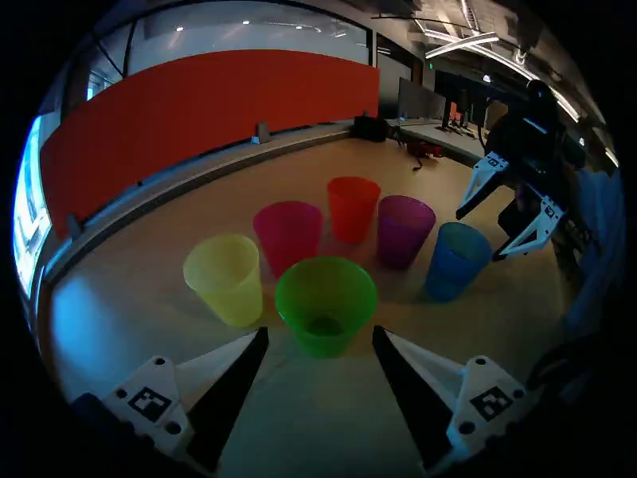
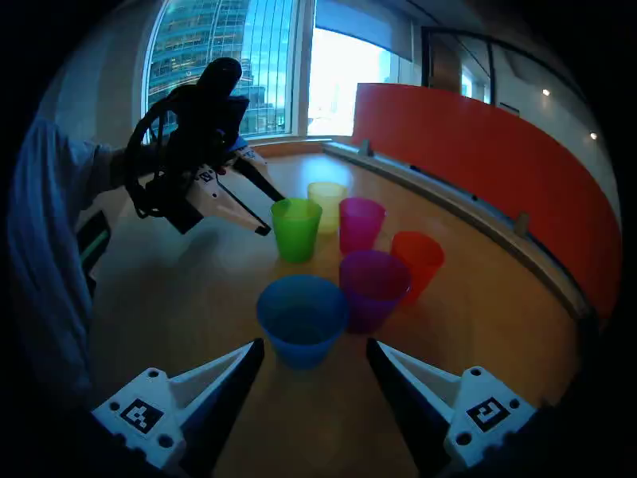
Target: Pour water
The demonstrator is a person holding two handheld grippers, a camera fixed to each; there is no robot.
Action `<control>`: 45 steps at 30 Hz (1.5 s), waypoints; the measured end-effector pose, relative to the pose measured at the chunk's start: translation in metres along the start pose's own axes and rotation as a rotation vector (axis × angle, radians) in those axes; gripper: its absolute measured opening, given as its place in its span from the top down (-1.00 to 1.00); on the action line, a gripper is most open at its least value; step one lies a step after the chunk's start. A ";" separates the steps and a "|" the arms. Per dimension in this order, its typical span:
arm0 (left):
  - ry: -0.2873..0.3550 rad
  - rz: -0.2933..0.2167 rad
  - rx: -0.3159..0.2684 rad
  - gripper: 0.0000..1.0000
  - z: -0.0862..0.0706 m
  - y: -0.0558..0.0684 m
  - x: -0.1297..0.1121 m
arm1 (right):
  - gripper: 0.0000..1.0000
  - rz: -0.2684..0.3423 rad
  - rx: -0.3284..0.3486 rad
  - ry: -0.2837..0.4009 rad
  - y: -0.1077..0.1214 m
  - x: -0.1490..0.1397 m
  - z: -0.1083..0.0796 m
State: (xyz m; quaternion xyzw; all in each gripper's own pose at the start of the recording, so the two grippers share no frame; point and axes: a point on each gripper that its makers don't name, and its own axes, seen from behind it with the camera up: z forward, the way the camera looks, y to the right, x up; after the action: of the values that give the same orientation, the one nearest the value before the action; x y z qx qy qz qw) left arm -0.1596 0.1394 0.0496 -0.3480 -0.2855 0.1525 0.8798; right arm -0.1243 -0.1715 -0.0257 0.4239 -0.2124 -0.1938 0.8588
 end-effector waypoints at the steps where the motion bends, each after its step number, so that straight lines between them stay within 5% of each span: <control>1: 0.000 -0.001 -0.001 -0.95 0.002 -0.001 0.001 | -0.98 -0.001 0.001 -0.002 0.000 -0.001 0.001; 23: 0.011 0.011 -0.024 -0.94 0.032 0.000 0.013 | -0.98 0.003 0.017 -0.014 0.000 -0.003 0.014; 45: 0.034 0.011 -0.014 -0.74 0.036 0.004 0.017 | -1.00 -0.001 0.020 -0.010 -0.001 -0.003 0.015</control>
State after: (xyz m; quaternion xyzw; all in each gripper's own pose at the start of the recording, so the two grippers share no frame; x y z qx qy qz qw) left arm -0.1686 0.1691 0.0746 -0.3585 -0.2694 0.1494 0.8812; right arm -0.1346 -0.1803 -0.0188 0.4314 -0.2184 -0.1942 0.8535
